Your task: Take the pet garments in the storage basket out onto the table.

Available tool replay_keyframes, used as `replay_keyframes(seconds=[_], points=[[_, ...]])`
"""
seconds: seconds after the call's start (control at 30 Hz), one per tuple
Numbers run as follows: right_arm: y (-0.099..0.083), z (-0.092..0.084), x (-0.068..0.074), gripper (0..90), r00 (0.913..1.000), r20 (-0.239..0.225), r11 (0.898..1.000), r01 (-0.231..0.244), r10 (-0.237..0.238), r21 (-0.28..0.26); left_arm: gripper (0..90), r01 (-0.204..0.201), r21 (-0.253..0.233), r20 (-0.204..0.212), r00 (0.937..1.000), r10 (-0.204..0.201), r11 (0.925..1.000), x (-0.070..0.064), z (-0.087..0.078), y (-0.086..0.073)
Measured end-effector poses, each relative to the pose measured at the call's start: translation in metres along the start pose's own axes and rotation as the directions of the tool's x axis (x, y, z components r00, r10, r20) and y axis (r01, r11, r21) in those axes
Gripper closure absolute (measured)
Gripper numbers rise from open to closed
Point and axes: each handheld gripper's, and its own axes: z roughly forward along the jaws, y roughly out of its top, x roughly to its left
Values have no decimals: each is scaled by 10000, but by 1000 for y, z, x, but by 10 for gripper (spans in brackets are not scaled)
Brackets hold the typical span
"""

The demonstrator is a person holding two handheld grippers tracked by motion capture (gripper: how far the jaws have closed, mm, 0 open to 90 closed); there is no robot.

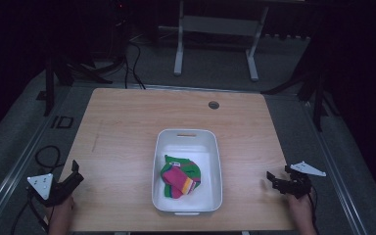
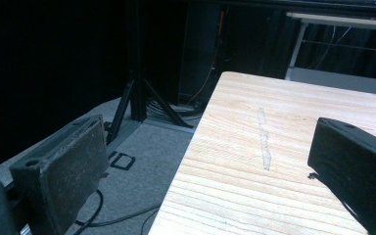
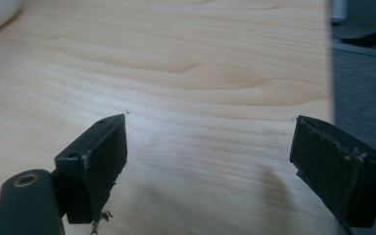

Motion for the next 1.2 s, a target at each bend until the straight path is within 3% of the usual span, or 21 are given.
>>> replay_keyframes(seconds=[0.07, 0.1, 0.27, 0.33, 0.47, 0.5, 0.53, 0.57, 0.6, 0.63, 0.67, 0.73, 0.77, 0.8, 0.87, 0.9, 0.93, 0.97, 1.0, 1.17, 1.2], points=[[0, 0, 0, 137, 9999, -156, 10000, 69, -68, 59, 19, 1, -2, 2, 10000, -1, 10000, 0, 0, 0], [0, 1, 0, 137, 9973, -711, 9997, 202, -194, 101, 19, 7, 3, 4, 10000, -7, 10000, 0, 0, 0], [2, 2, 2, 136, 9896, -1353, 9977, 551, -493, 396, 19, 9, 40, 70, 10000, -9, 10000, 1, 0, 0], [4, 2, 5, 137, 9739, -2140, 9950, 879, -758, 474, 19, 17, 46, 80, 10000, -17, 10000, 1, 0, 0], [7, 1, 16, 138, 9253, -3587, 9883, 1472, -1234, 396, 19, -4, 46, 70, 10000, 4, 10000, 0, 0, 0], [8, 2, 20, 138, 9149, -3780, 9844, 1705, -1414, 442, 19, 3, 45, 73, 10000, -3, 10000, 0, 0, 0], [8, 2, 20, 138, 9149, -3780, 9844, 1705, -1414, 442, 19, 3, 45, 73, 10000, -3, 10000, 0, 0, 0], [9, 2, 23, 138, 9080, -3898, 9813, 1867, -1539, 472, 19, 3, 45, 73, 10000, -3, 10000, 0, 0, 0], [12, 5, 32, 139, 8829, -4274, 9688, 2412, -1946, 571, 19, 9, 38, 79, 10000, -9, 10000, 1, 0, 0], [13, 6, 35, 139, 8709, -4471, 9654, 2548, -2040, 560, 19, 9, 36, 82, 10000, -9, 10000, 1, 0, 0], [13, 6, 35, 139, 8709, -4471, 9654, 2548, -2040, 560, 19, 9, 36, 82, 10000, -9, 10000, 1, 0, 0], [15, 8, 41, 139, 8501, -4826, 9630, 2654, -2109, 468, 19, 13, 33, 83, 10000, -13, 10000, 1, 0, 0], [15, 8, 41, 139, 8501, -4826, 9630, 2654, -2109, 468, 19, 13, 33, 83, 10000, -13, 10000, 1, 0, 0], [19, 9, 49, 139, 8274, -5139, 9570, 2873, -2264, 410, 19, 11, 52, 93, 10000, -11, 10000, 1, 0, 0], [21, 9, 52, 139, 8219, -5205, 9552, 2935, -2314, 389, 19, 17, 46, 94, 10000, -17, 10000, 1, 0, 0], [26, 10, 59, 139, 8053, -5392, 9488, 3139, -2465, 349, 18, 27, 52, 105, 9999, -27, 10000, 1, 0, 0], [29, 10, 62, 139, 7981, -5475, 9466, 3207, -2515, 327, 19, 23, 48, 107, 9999, -23, 10000, 1, 0, 0], [29, 10, 62, 139, 7981, -5475, 9466, 3207, -2515, 327, 18, 23, 48, 107, 9999, -23, 10000, 1, 0, 0], [34, 10, 68, 139, 7896, -5581, 9435, 3296, -2551, 352, 19, 19, 49, 109, 9999, -20, 10000, 1, 0, 0], [47, 6, 79, 139, 7751, -5774, 9418, 3346, -2565, 308, 18, -32, 37, 109, 9999, 32, 10000, 0, 0, 0], [53, 3, 84, 138, 7665, -5872, 9431, 3322, -2601, 159, 19, -54, 50, 118, 9999, 53, 10000, 0, 0, 0]])
